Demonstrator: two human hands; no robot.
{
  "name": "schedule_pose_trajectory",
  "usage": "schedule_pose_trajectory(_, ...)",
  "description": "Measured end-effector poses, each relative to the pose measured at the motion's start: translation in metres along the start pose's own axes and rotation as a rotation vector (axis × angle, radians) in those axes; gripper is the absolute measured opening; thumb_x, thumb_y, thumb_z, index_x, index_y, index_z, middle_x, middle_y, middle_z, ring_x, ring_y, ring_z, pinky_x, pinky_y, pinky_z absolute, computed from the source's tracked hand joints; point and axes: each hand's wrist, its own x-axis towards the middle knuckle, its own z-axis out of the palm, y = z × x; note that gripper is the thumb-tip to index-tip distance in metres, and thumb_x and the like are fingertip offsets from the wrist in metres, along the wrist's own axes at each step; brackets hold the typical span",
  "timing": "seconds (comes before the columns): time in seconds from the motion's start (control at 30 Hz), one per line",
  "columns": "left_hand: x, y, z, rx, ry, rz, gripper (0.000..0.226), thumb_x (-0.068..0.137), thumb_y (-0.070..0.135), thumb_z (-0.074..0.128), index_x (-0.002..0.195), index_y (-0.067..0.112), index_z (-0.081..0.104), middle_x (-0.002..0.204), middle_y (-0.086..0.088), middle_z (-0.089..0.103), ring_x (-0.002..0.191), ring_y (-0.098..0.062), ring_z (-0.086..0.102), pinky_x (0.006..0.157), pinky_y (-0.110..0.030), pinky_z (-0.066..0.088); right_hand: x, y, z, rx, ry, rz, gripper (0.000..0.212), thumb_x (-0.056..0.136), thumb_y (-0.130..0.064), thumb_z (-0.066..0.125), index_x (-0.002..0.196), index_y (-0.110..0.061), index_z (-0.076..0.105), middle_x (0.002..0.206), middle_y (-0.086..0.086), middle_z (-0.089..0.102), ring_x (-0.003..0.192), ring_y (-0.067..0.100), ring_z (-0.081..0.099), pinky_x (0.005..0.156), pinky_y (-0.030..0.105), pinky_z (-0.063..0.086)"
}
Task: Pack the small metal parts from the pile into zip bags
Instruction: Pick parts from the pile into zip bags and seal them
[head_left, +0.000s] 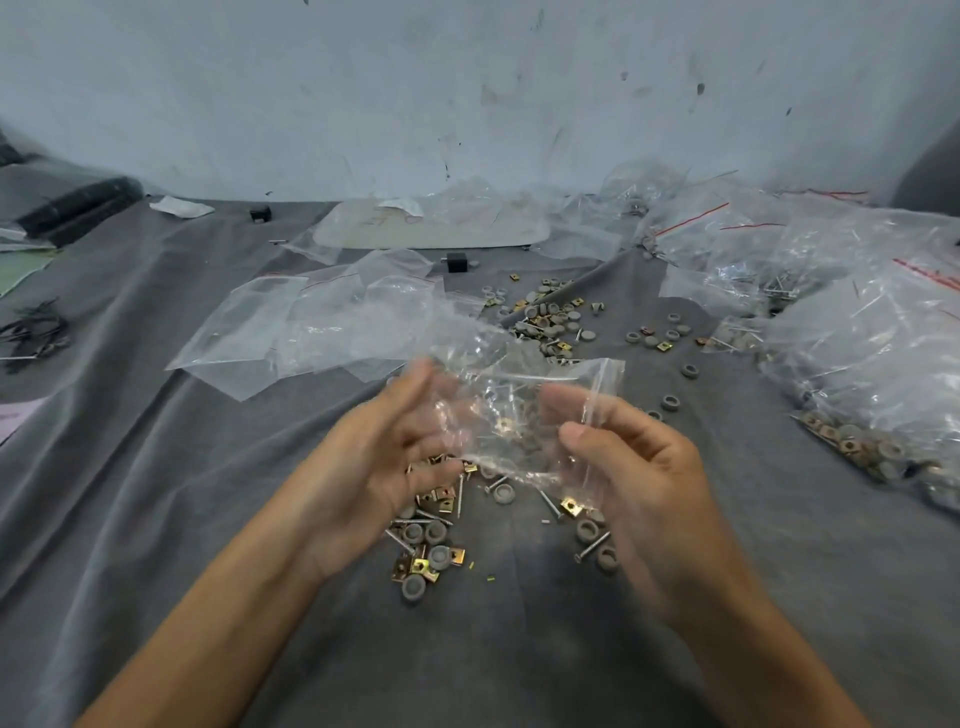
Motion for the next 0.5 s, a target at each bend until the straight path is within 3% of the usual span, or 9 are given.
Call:
schedule_pose_trajectory(0.07, 0.0016, 0.0037, -0.0045, 0.066, 0.079, 0.075, 0.049, 0.087, 0.051, 0.067, 0.115, 0.011, 0.074, 0.119, -0.018, 0.069, 0.096, -0.028, 0.066, 0.089, -0.041, 0.055, -0.0012, -0.0024, -0.0017, -0.047, -0.048, -0.001, 0.029, 0.083, -0.019, 0.065, 0.105, -0.027, 0.08, 0.101, 0.005, 0.077, 0.085, 0.014, 0.068, 0.079, 0.029, 0.055)
schedule_pose_trajectory(0.13, 0.0026, 0.0045, -0.0055, 0.153, 0.134, 0.154, 0.031, 0.084, 0.042, 0.07, 0.098, 0.017, 0.079, 0.1, -0.011, 0.072, 0.085, -0.023, 0.062, 0.079, -0.034, 0.056, -0.0023, -0.005, -0.0025, -0.132, -0.113, -0.012, 0.031, 0.082, -0.018, 0.062, 0.105, -0.029, 0.08, 0.091, 0.012, 0.073, 0.075, 0.013, 0.063, 0.078, 0.028, 0.052)
schedule_pose_trajectory(0.23, -0.0002, 0.0028, -0.0029, 0.257, 0.128, 0.227, 0.017, 0.083, 0.036, 0.072, 0.085, 0.02, 0.077, 0.084, -0.006, 0.068, 0.069, -0.021, 0.056, 0.06, -0.025, 0.05, -0.0038, -0.0076, -0.0011, -0.18, -0.279, 0.023, 0.028, 0.089, -0.02, 0.062, 0.109, -0.03, 0.078, 0.078, -0.01, 0.07, 0.072, 0.001, 0.062, 0.07, 0.012, 0.048)
schedule_pose_trajectory(0.3, -0.0012, -0.0006, -0.0015, 0.298, 0.144, 0.276, 0.022, 0.082, 0.04, 0.073, 0.087, 0.019, 0.076, 0.08, -0.01, 0.066, 0.062, -0.021, 0.056, 0.055, -0.025, 0.048, -0.0044, -0.0054, 0.0016, -0.195, -0.294, 0.03, 0.025, 0.094, -0.03, 0.061, 0.112, -0.029, 0.078, 0.083, -0.014, 0.071, 0.079, -0.001, 0.064, 0.074, 0.013, 0.048)
schedule_pose_trajectory(0.4, 0.0006, -0.0038, -0.0009, 0.252, 0.24, 0.333, 0.027, 0.077, 0.043, 0.076, 0.086, 0.017, 0.076, 0.076, -0.012, 0.065, 0.059, -0.022, 0.05, 0.054, -0.03, 0.044, -0.0033, -0.0021, 0.0032, -0.22, -0.205, 0.004, 0.028, 0.095, -0.04, 0.056, 0.114, -0.038, 0.077, 0.108, 0.007, 0.071, 0.093, 0.017, 0.063, 0.074, 0.027, 0.051)
schedule_pose_trajectory(0.5, 0.0032, -0.0028, -0.0045, 0.112, 0.325, 0.34, 0.017, 0.073, 0.035, 0.08, 0.078, 0.019, 0.077, 0.075, -0.011, 0.064, 0.059, -0.021, 0.047, 0.055, -0.03, 0.04, -0.0023, -0.0035, 0.0021, -0.116, -0.177, -0.028, 0.032, 0.097, -0.04, 0.054, 0.122, -0.035, 0.073, 0.129, -0.007, 0.068, 0.093, 0.013, 0.066, 0.073, 0.03, 0.052)
